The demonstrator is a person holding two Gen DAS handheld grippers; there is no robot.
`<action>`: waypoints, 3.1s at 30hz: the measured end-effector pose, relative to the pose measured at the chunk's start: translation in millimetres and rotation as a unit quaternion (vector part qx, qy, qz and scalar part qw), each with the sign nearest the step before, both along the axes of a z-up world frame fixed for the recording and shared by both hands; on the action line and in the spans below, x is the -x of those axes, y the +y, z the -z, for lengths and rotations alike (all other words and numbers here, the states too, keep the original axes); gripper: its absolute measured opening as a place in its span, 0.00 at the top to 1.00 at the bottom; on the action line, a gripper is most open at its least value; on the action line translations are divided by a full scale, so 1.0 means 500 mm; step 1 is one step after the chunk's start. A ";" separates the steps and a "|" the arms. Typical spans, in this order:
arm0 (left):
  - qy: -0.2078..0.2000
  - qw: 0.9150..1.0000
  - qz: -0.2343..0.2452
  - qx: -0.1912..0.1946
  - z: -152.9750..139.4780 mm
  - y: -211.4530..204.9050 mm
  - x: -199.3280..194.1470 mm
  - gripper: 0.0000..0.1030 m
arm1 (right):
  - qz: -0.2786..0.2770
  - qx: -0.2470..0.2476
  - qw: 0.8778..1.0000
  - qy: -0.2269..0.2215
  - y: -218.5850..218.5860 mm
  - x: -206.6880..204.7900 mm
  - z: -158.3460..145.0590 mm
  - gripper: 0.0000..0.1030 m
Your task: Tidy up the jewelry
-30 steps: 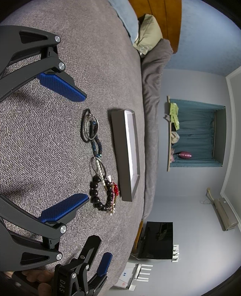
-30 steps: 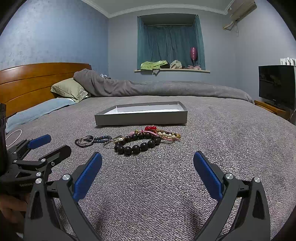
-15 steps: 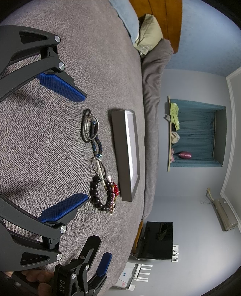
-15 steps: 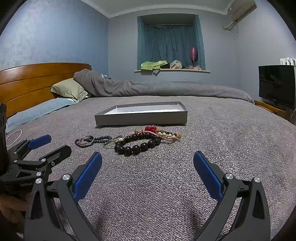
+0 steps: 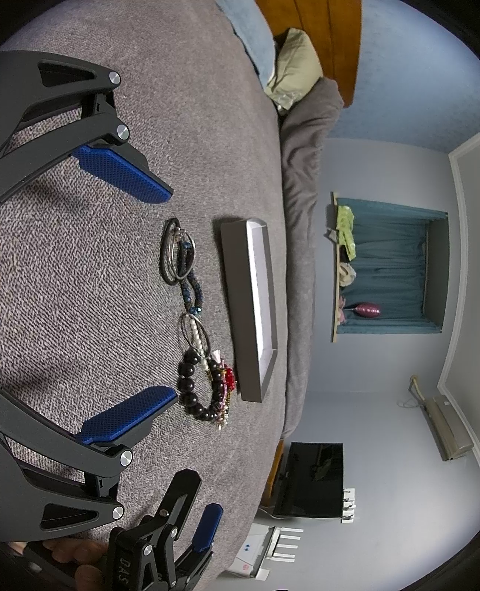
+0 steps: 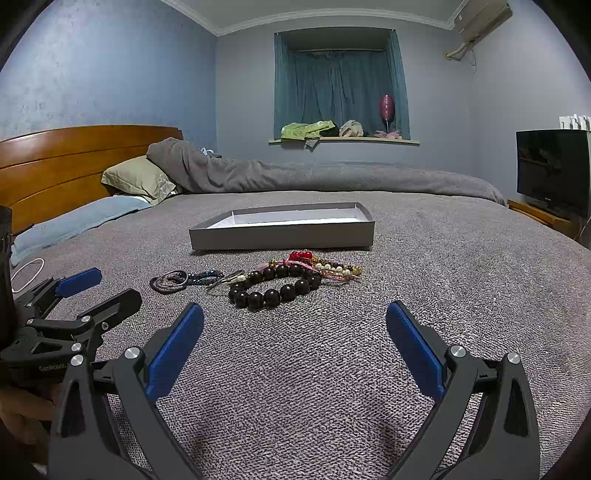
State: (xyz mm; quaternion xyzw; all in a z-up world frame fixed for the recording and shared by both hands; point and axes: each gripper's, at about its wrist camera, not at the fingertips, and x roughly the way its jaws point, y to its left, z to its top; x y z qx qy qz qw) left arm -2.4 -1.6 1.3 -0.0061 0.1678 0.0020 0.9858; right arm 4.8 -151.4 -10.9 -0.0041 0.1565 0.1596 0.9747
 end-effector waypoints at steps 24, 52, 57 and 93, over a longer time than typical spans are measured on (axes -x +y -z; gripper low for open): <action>-0.001 1.000 0.001 0.017 -0.002 0.014 -0.001 0.05 | 0.000 0.000 1.000 0.000 0.000 0.000 0.000 0.05; 0.127 0.992 0.025 0.013 -0.056 0.049 -0.167 0.07 | -0.007 0.024 0.995 0.097 -0.025 -0.151 -0.083 0.18; 0.149 0.986 0.075 0.018 -0.055 0.019 -0.202 0.14 | -0.023 0.033 0.990 0.134 -0.033 -0.219 -0.088 0.34; 0.178 0.978 0.105 0.010 -0.034 -0.029 -0.265 0.16 | -0.131 0.026 0.972 0.192 0.022 -0.338 -0.101 0.84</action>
